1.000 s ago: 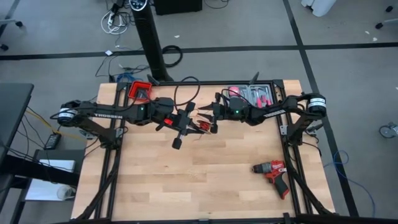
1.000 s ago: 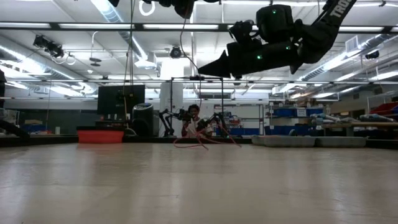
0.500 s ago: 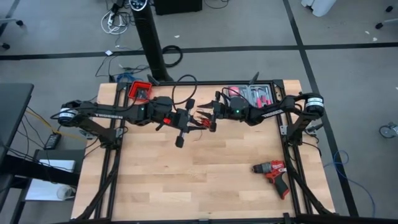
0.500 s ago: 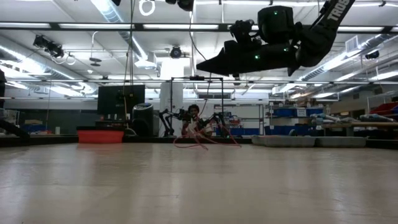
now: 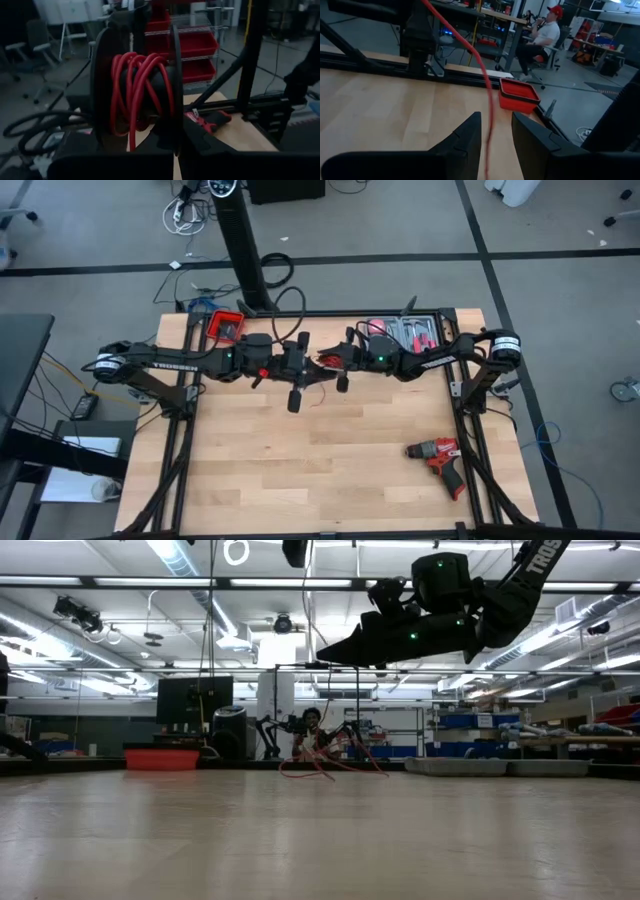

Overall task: Coil cords
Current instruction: Coil the red wire onto the black spool

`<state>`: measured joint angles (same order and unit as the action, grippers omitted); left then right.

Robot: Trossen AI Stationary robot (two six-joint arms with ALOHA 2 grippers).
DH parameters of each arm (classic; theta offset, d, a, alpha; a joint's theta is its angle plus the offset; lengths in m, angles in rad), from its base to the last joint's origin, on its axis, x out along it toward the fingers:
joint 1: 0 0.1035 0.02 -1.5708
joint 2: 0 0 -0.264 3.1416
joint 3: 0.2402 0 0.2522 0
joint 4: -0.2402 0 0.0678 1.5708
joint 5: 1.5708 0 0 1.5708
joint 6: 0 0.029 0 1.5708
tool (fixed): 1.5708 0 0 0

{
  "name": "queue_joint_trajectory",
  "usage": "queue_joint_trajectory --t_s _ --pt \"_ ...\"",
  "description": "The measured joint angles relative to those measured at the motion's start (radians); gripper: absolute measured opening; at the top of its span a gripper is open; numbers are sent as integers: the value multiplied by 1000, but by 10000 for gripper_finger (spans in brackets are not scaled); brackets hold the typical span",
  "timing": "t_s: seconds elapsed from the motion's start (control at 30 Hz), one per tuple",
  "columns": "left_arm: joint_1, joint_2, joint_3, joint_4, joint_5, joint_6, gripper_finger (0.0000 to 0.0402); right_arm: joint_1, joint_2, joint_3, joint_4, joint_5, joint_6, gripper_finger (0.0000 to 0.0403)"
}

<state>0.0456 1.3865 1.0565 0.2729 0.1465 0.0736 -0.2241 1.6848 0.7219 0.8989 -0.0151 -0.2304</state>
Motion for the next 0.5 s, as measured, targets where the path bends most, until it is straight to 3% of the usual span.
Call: queue_joint_trajectory --t_s 0.23,0.5 --pt "-2 0 0 -1 -74 -61 6 -1 0 0 2 -22 -9 107" --pt "0 0 18 -36 -84 -112 6 -7 0 0 -38 -44 36 101"
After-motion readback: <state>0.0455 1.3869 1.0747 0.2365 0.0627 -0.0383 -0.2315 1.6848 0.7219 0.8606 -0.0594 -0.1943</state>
